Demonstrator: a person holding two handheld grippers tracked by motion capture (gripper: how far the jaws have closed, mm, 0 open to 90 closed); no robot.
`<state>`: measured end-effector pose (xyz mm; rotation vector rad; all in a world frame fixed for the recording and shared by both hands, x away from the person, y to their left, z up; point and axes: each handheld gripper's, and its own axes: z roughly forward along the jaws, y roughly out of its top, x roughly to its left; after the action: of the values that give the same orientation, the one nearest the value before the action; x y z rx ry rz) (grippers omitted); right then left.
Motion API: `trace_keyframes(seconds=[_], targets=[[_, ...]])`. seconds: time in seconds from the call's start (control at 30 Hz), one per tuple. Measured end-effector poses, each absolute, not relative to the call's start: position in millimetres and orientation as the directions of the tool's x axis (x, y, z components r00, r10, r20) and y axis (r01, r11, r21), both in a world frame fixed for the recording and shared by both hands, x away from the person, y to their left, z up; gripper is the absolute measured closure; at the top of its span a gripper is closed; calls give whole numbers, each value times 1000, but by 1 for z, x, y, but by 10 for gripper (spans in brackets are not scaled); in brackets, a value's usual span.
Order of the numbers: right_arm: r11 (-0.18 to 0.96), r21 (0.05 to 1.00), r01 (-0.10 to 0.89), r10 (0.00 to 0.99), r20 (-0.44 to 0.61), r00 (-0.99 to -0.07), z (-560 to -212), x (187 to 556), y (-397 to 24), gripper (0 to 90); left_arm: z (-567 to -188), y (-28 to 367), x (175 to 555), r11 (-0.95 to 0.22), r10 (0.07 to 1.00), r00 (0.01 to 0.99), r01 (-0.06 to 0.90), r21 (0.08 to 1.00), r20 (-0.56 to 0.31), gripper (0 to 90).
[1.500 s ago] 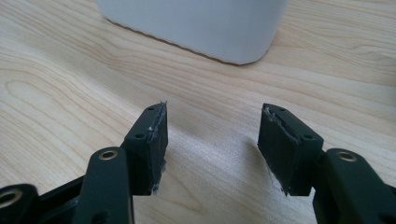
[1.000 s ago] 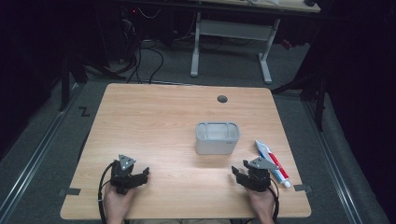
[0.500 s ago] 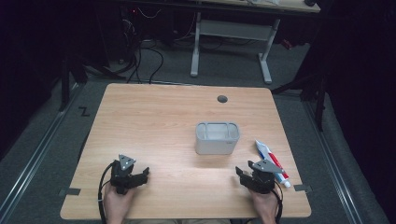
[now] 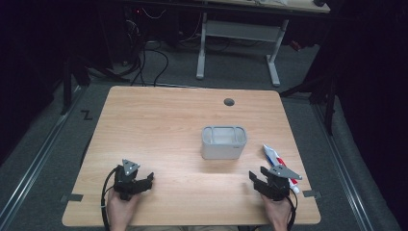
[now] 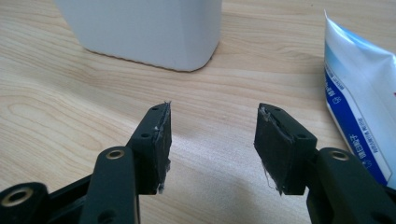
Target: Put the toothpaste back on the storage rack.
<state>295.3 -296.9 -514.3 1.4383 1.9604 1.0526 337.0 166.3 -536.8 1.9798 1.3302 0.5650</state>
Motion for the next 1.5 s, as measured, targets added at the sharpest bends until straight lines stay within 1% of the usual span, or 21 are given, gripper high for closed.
trace_keyframes(seconds=[0.17, 0.33, 0.43, 0.6, 0.73, 0.93, 1.1, 1.3, 1.5], targets=[[135, 817, 561, 945, 64, -321, -512, 292, -300, 458, -537, 166, 337, -249, 923, 384, 629, 736, -16, 211], [115, 831, 544, 950, 69, -305, -506, 287, -307, 436, -537, 166, 337, -249, 923, 383, 630, 736, -16, 211], [110, 835, 539, 946, 78, -314, -503, 284, -312, 426, -537, 166, 337, -249, 923, 383, 630, 736, -15, 211], [121, 836, 535, 949, 61, -309, -500, 281, -318, 408, -537, 166, 337, -249, 924, 383, 630, 736, -15, 211], [127, 839, 528, 951, 48, -306, -498, 280, -320, 409, -537, 166, 337, -249, 924, 383, 630, 736, -15, 211], [124, 847, 518, 955, 40, -295, -493, 282, -323, 444, -537, 166, 337, -249, 923, 383, 630, 736, -15, 211], [115, 853, 510, 955, 47, -294, -491, 283, -328, 435, -537, 166, 337, -249, 924, 383, 630, 736, -15, 211], [138, 860, 491, 960, 6, -281, -485, 285, -334, 417, -537, 166, 337, -249, 923, 383, 630, 736, -16, 211], [165, 852, 497, 964, -33, -265, -477, 296, -342, 418, -537, 166, 337, -249, 923, 384, 630, 736, -16, 210]])
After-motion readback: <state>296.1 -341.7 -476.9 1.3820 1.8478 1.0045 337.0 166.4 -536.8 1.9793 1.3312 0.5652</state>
